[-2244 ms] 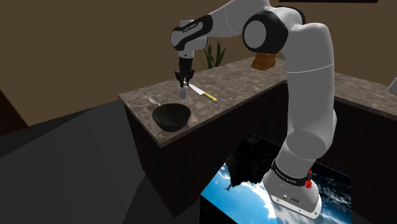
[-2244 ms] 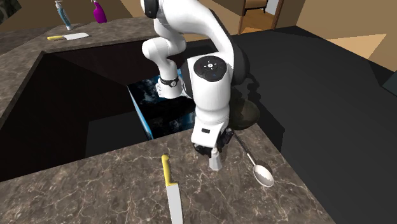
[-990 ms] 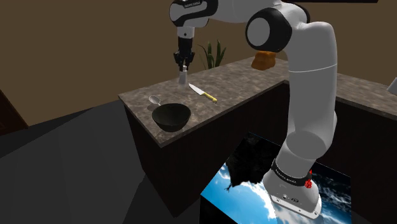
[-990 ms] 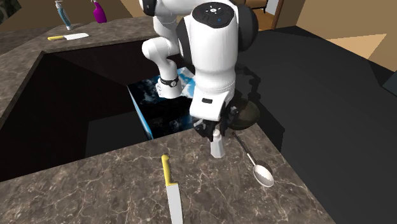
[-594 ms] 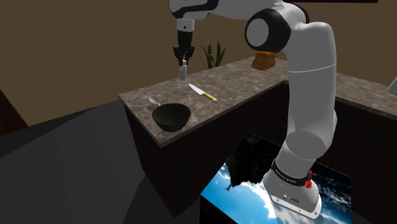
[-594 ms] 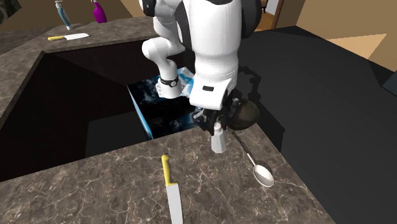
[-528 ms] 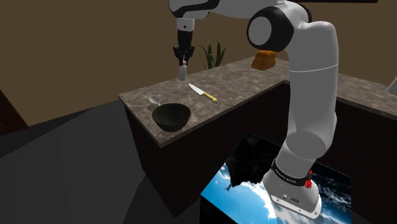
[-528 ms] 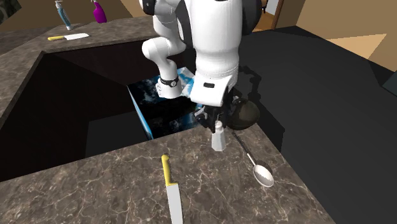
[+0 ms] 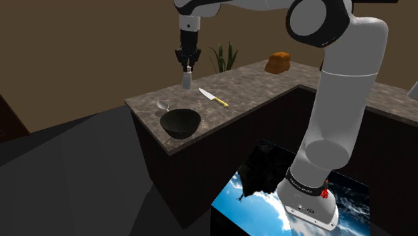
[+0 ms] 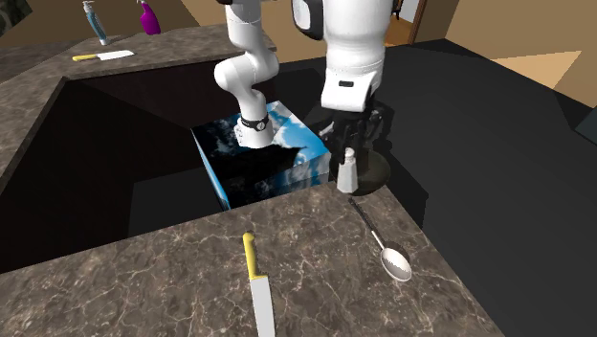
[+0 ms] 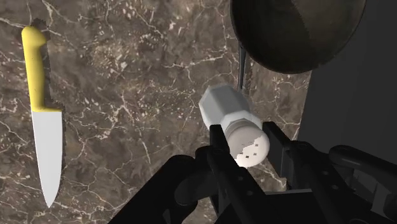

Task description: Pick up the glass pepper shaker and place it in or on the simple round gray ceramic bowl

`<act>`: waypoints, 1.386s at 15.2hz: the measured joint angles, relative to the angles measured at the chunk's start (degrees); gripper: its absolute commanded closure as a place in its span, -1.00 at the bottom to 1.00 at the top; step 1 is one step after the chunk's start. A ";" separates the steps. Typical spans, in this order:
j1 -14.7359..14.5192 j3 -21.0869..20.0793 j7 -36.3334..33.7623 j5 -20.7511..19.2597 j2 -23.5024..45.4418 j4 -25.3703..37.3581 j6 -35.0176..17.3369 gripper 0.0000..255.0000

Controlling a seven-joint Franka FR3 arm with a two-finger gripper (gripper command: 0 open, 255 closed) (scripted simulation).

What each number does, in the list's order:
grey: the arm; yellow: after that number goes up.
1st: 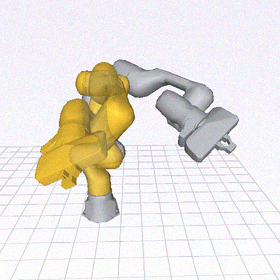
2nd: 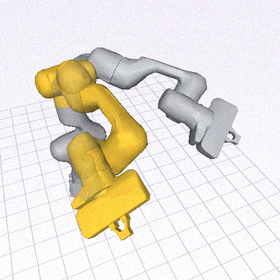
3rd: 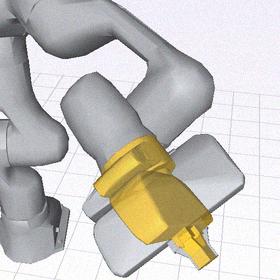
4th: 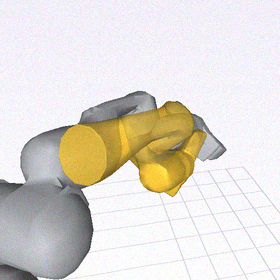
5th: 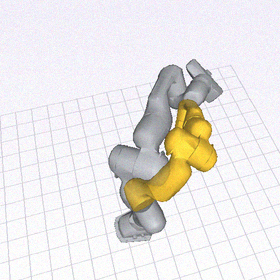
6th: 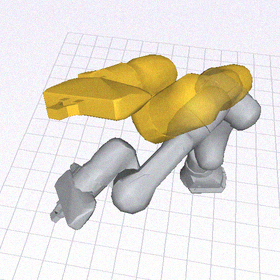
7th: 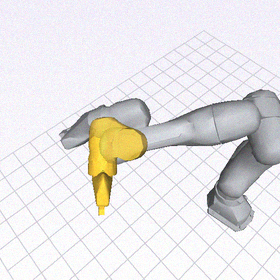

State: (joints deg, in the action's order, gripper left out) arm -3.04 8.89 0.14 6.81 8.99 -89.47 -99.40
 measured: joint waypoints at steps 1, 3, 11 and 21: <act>-0.82 -0.52 -1.37 -0.28 -1.19 -0.90 0.16 1.00; -2.24 -1.49 -3.70 -0.87 -4.42 -4.76 -0.77 1.00; -7.34 -6.51 -13.95 -1.98 -13.29 -13.17 -1.25 1.00; -8.19 -7.55 -15.36 -1.89 -14.36 -20.57 -7.69 1.00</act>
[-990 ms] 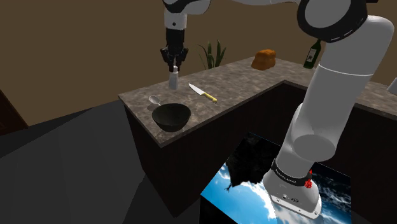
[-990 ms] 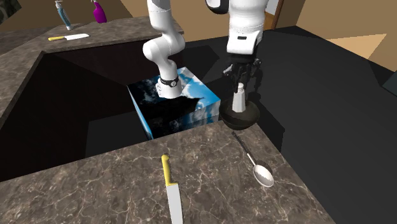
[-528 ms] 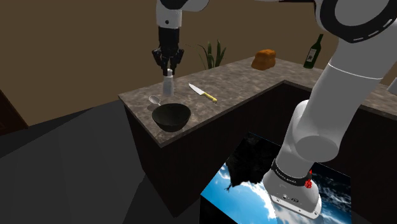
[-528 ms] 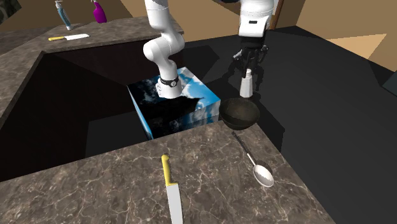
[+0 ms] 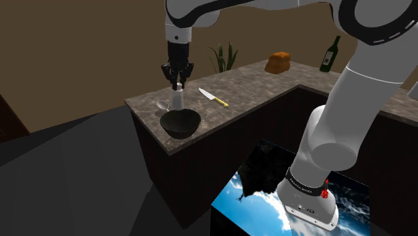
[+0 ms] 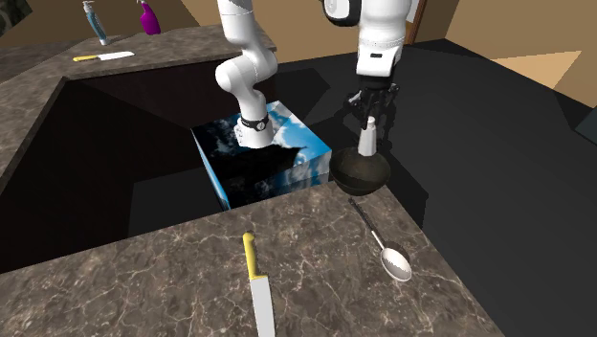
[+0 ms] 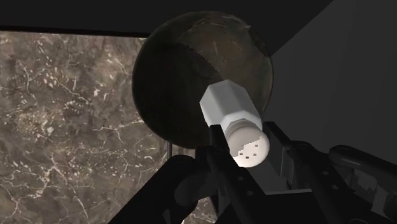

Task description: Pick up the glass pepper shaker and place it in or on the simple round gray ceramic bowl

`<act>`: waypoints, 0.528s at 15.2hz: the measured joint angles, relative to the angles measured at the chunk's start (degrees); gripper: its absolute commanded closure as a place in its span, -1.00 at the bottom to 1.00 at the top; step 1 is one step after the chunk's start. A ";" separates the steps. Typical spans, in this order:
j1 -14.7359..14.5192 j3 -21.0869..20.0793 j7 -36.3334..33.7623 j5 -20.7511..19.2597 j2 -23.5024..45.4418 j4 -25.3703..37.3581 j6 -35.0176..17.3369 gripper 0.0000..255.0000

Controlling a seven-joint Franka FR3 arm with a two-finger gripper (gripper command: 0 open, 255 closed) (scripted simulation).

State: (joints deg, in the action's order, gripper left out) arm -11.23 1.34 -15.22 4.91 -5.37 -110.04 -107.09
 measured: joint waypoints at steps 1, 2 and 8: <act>-0.01 -0.01 0.04 0.02 0.04 -0.66 -0.70 1.00; -0.02 -0.03 0.08 0.04 0.10 -1.34 -1.43 1.00; -0.11 -0.13 0.33 0.21 0.53 -5.63 -6.14 1.00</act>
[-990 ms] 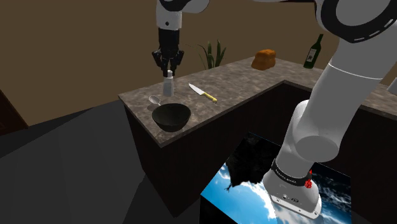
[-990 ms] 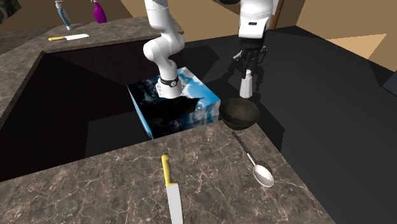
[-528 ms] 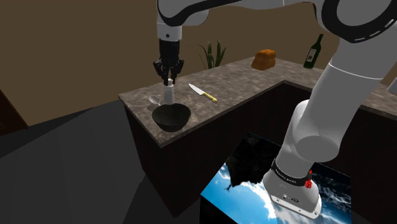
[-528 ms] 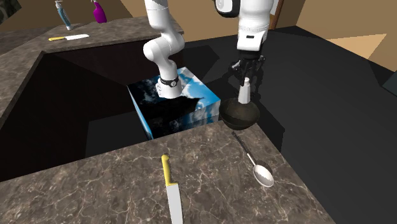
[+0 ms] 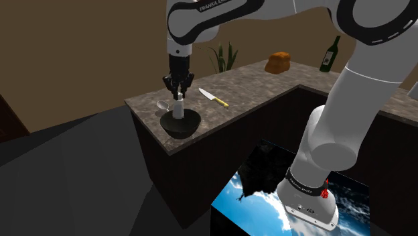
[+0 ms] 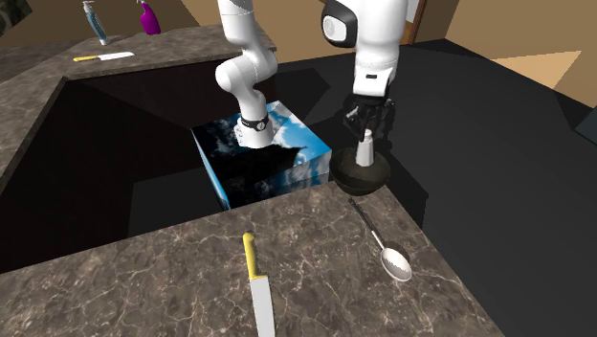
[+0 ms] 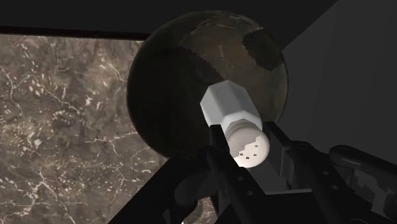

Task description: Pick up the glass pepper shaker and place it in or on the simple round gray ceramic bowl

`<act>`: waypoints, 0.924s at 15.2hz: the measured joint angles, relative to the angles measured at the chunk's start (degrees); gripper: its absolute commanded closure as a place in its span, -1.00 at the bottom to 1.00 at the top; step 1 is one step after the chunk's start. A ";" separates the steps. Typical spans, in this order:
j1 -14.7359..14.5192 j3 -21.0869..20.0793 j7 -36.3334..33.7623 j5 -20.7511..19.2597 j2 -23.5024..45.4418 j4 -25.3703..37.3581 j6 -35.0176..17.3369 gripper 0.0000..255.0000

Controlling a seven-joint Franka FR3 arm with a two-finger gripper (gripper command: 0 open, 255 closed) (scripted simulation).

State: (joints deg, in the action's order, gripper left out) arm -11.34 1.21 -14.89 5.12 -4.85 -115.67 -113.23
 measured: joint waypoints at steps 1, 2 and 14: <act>-0.02 -0.02 0.04 0.04 0.17 -0.60 -0.77 1.00; -0.01 -0.01 0.14 0.07 0.23 -1.38 -1.60 1.00; 0.03 0.04 0.45 0.18 0.96 -2.70 -3.68 -1.00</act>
